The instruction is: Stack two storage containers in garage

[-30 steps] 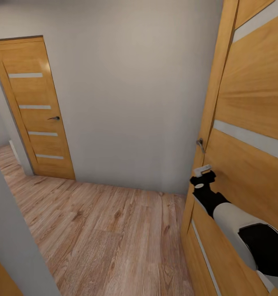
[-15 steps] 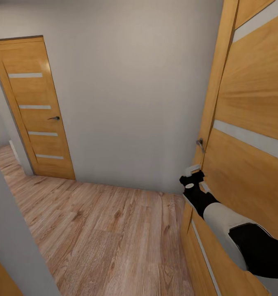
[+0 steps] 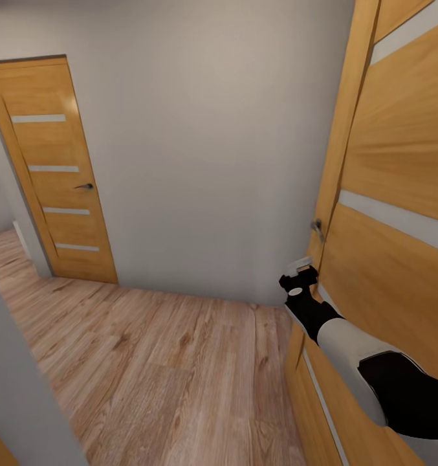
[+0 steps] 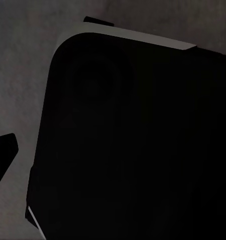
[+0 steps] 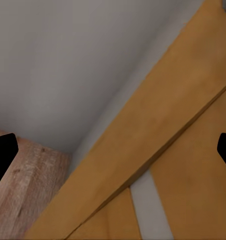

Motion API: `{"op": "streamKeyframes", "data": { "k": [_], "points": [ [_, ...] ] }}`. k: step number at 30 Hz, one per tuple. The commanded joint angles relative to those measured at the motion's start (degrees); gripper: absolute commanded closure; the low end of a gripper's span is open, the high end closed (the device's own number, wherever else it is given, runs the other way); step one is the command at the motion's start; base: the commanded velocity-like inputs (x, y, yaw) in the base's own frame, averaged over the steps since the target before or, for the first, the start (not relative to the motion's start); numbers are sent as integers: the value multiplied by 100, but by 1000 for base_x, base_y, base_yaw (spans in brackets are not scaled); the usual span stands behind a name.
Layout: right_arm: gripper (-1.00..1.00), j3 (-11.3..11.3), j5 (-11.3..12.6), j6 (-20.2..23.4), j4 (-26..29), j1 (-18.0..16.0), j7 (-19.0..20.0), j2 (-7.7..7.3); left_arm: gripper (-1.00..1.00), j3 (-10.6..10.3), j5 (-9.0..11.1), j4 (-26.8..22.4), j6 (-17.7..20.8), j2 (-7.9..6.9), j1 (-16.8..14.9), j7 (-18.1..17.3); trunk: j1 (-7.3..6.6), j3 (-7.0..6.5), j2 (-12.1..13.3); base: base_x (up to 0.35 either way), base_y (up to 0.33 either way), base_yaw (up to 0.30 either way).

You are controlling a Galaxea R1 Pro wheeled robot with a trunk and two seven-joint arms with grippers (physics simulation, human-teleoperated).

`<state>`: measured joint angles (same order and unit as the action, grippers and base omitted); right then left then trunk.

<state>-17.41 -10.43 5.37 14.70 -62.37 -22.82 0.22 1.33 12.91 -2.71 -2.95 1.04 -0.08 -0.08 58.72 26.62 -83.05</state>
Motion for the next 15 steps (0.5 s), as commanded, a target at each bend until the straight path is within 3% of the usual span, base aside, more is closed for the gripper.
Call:
{"op": "streamKeyframes", "data": {
  "k": [1,13,15],
  "points": [
    [-100,-14,-63,57,1,-3,-24,1,-100,12,28,-1,-13,1,-1,-1,1,6,-3,145,0,0],
    [-100,-3,-36,52,-12,-3,-34,-9,-100,13,28,-1,-12,1,-1,-1,1,6,-3,222,0,0],
    [-100,-50,-97,117,14,15,-100,56,-100,25,28,-26,-19,1,0,-1,1,6,-3,0,0,0]
  ]
}}
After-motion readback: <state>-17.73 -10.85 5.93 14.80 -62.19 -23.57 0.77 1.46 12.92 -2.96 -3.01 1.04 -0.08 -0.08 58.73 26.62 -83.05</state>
